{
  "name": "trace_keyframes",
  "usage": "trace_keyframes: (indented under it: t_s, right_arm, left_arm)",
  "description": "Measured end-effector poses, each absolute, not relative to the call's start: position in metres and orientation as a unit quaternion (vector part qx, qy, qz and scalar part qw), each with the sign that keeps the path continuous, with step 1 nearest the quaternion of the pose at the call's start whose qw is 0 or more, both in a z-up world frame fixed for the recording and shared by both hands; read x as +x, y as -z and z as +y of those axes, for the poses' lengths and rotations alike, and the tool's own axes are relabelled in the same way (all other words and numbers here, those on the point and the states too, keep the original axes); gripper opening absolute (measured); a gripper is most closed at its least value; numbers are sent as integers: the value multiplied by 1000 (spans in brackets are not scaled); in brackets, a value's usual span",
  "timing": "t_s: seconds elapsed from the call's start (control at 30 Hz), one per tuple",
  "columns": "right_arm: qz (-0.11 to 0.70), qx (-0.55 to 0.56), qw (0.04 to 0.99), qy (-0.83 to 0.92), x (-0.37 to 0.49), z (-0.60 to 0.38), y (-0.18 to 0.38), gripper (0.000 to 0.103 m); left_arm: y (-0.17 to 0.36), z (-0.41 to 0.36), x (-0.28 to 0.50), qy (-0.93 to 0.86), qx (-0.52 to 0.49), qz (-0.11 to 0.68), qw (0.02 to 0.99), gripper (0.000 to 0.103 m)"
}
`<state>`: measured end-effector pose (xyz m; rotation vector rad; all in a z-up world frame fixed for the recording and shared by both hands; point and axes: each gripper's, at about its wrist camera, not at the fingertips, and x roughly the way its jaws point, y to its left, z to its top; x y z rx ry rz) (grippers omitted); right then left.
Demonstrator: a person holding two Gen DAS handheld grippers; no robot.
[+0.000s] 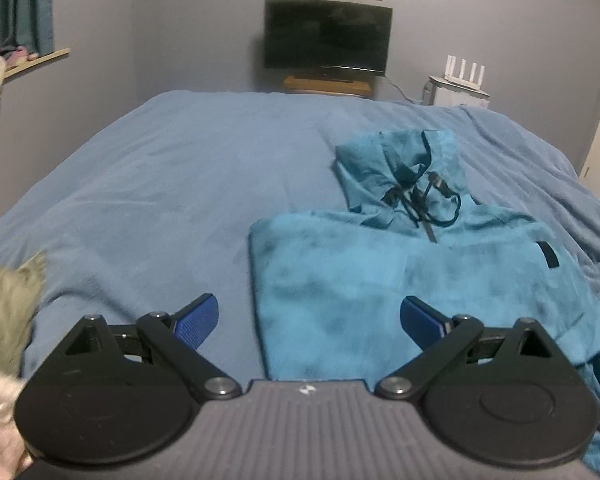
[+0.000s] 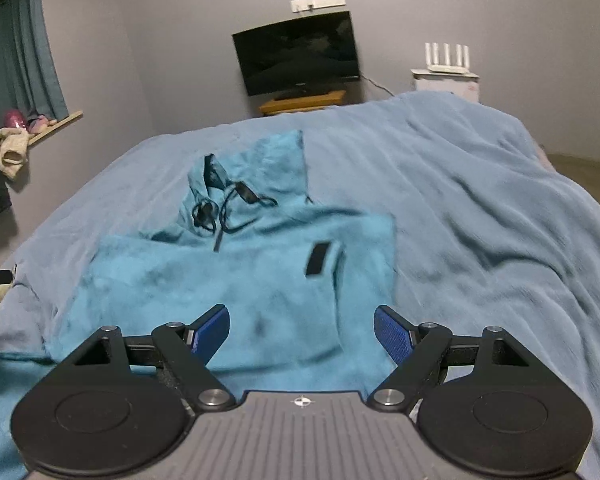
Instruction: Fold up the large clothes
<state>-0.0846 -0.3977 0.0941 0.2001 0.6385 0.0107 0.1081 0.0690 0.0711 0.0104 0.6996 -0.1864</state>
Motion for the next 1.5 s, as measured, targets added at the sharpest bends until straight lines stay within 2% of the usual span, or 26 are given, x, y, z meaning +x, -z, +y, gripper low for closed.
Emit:
trace_keyframes:
  t_s: [0.3, 0.43, 0.57, 0.7, 0.83, 1.0, 1.1, 1.17, 1.3, 1.33, 1.37, 1.4, 1.43, 1.47, 1.5]
  right_arm:
    - [298, 104, 949, -31, 47, -389, -69, 79]
    - [278, 92, 956, -34, 112, -384, -59, 72]
    - [271, 83, 958, -33, 182, -379, -44, 64]
    - [282, 88, 955, -32, 250, -372, -21, 62]
    - [271, 86, 959, -15, 307, -368, -4, 62]
    - [269, 64, 961, 3, 372, -368, 10, 63]
    - [269, 79, 960, 10, 401, -379, 14, 71]
    - [269, 110, 957, 1, 416, -390, 19, 82]
    - [287, 157, 945, -29, 441, -404, 34, 83]
    - [292, 166, 941, -37, 445, -406, 37, 77]
    - [296, 180, 937, -54, 448, -407, 40, 63]
    - [296, 188, 934, -68, 449, -407, 41, 55]
    - [294, 187, 935, -71, 448, -406, 40, 33]
    - [288, 178, 938, -73, 446, -403, 38, 17]
    - [278, 169, 943, -74, 440, -399, 33, 15]
  left_arm:
    - [-10, 23, 196, 114, -19, 349, 930, 99]
    - [28, -2, 211, 123, -17, 355, 926, 98]
    - [55, -24, 210, 128, 28, 345, 930, 98]
    - [57, -31, 224, 130, 57, 330, 933, 98]
    - [55, -31, 249, 137, 27, 335, 932, 98]
    - [68, -35, 251, 144, 49, 331, 931, 98]
    - [67, -35, 253, 150, 51, 331, 930, 98]
    - [66, -32, 257, 158, 30, 335, 928, 98]
    - [67, -23, 262, 165, 0, 336, 927, 98]
    - [68, -22, 262, 166, -1, 336, 927, 98]
    - [70, -21, 263, 168, -1, 337, 927, 98]
    - [72, -21, 264, 168, -1, 337, 926, 97]
    - [74, -20, 264, 168, -3, 338, 926, 97]
    - [76, -18, 265, 168, -6, 339, 925, 98]
    - [77, -18, 265, 168, -10, 339, 926, 97]
